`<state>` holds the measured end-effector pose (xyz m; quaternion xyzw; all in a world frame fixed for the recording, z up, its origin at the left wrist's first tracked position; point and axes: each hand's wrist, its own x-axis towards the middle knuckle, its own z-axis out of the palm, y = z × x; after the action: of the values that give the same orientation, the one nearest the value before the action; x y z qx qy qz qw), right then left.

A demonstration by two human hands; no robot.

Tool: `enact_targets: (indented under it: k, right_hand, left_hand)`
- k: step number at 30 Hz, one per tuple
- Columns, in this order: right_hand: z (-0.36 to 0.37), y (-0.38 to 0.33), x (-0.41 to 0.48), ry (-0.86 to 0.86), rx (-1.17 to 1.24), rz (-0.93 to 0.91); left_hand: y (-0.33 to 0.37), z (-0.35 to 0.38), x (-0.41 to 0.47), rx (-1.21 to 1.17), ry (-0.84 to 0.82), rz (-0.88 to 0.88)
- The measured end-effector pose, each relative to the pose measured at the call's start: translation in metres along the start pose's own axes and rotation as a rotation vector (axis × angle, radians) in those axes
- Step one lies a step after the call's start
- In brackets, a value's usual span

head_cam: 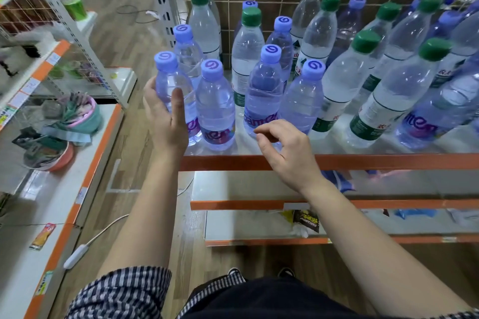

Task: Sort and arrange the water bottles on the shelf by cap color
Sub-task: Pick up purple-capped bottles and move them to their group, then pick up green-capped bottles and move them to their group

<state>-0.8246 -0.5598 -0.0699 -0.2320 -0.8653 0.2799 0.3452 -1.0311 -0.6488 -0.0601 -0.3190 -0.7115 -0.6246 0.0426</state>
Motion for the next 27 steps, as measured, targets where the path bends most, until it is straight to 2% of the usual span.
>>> enact_targets:
  k: [6, 8, 11, 14, 17, 22, 27]
  right_hand:
    - [-0.027, 0.004, -0.001, -0.006, 0.041, -0.050]
    - [-0.039, 0.005, -0.001, 0.008, 0.058, -0.063]
    - [-0.059, 0.007, 0.001, 0.067, 0.075, -0.075]
    - [-0.085, 0.010, 0.003, 0.187, 0.075, -0.095]
    - [-0.117, 0.022, 0.006, 0.336, 0.014, -0.125]
    - [-0.163, 0.057, 0.007, 0.574, -0.162, -0.059]
    - [-0.179, 0.081, 0.006, 0.575, -0.169, -0.050]
  left_hand:
    - [0.005, 0.013, -0.009, 0.034, 0.072, -0.042]
    - [0.014, 0.018, -0.011, 0.096, 0.157, -0.016]
    - [0.043, 0.030, -0.014, 0.161, 0.295, 0.186]
    - [0.077, 0.047, -0.017, 0.219, 0.357, 0.410]
    - [0.111, 0.071, -0.028, 0.202, 0.228, 0.523]
    - [0.162, 0.119, -0.050, 0.160, -0.062, 0.545]
    - [0.189, 0.158, -0.060, 0.173, -0.164, 0.528]
